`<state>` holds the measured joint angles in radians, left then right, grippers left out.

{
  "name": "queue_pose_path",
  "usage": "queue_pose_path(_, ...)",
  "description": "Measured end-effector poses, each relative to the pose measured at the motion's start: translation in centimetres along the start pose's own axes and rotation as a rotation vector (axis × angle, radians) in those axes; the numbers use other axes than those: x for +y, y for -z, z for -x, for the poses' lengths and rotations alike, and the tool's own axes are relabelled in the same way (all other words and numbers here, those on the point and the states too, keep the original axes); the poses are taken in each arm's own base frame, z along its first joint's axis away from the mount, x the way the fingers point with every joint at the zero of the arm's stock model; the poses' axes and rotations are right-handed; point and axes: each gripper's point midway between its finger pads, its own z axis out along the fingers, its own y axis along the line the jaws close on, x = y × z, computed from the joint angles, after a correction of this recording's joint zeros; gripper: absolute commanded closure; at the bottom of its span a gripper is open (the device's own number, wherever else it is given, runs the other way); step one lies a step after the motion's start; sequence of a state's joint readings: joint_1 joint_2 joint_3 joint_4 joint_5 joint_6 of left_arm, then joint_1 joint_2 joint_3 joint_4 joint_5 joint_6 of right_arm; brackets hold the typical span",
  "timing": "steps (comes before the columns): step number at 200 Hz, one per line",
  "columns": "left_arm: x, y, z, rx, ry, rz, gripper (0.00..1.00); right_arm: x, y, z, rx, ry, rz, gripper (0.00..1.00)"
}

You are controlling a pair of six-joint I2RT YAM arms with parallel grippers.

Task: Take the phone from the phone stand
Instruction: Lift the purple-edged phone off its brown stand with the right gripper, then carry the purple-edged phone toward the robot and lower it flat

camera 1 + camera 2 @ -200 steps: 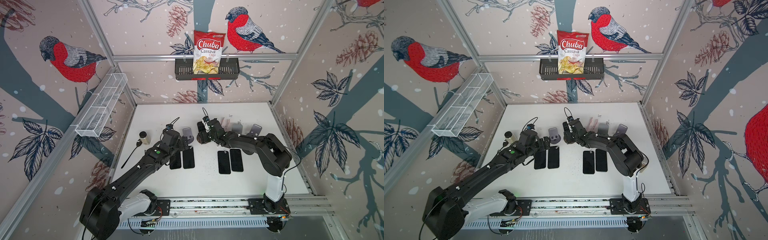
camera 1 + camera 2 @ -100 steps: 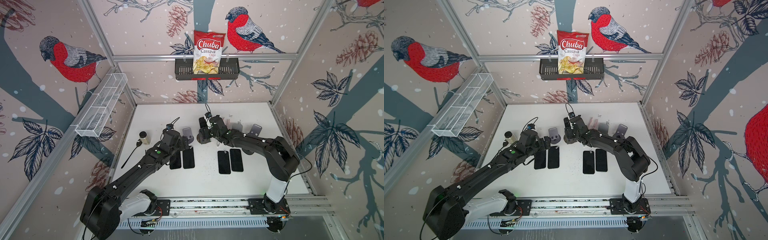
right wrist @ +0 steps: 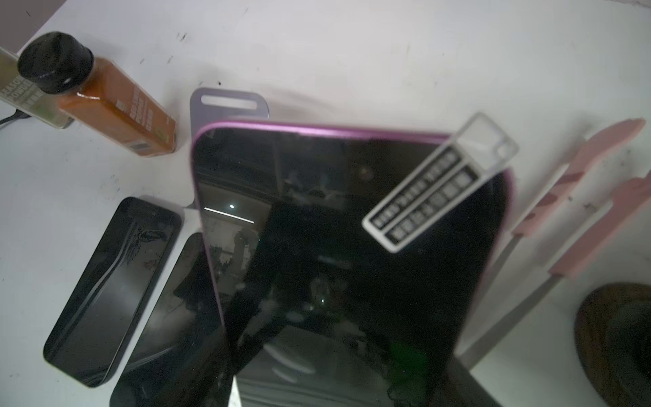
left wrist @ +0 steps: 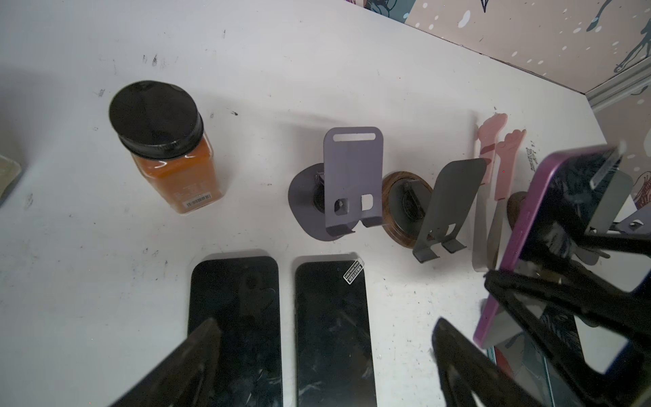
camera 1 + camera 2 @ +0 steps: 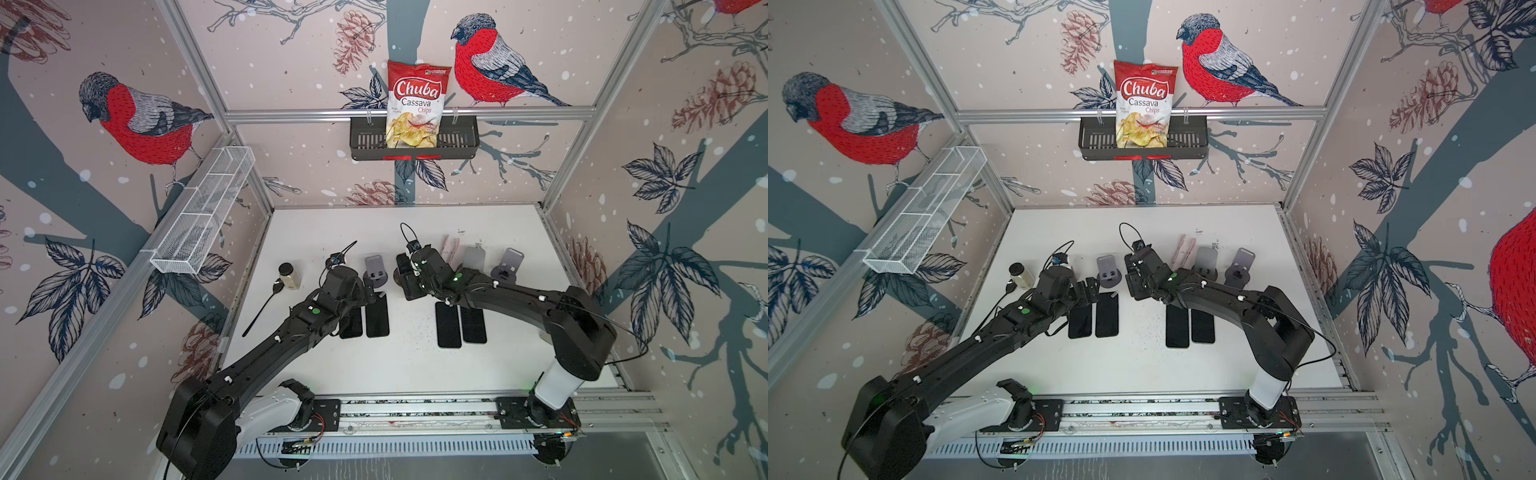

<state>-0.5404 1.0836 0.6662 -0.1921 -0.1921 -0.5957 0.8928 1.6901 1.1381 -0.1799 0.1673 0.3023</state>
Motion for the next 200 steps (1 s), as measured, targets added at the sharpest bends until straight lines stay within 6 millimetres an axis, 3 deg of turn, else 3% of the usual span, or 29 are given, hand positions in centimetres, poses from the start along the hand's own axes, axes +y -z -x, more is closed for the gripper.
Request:
queue_pose_path(79, 0.0, 0.2, 0.1, -0.024, 0.013, -0.017, 0.06, 3.6, 2.3, -6.2, 0.182, -0.059, 0.045, 0.35)
queue_pose_path(117, -0.3, 0.5, 0.2, -0.027, 0.013, -0.030, 0.06, 3.4, 2.4, -9.1, 0.276, -0.136, 0.034, 0.34)
queue_pose_path(200, -0.1, 1.0, 0.0, -0.036, 0.008, -0.041, 0.06, 4.8, 0.7, -12.4, 0.399, -0.168, 0.032, 0.34)
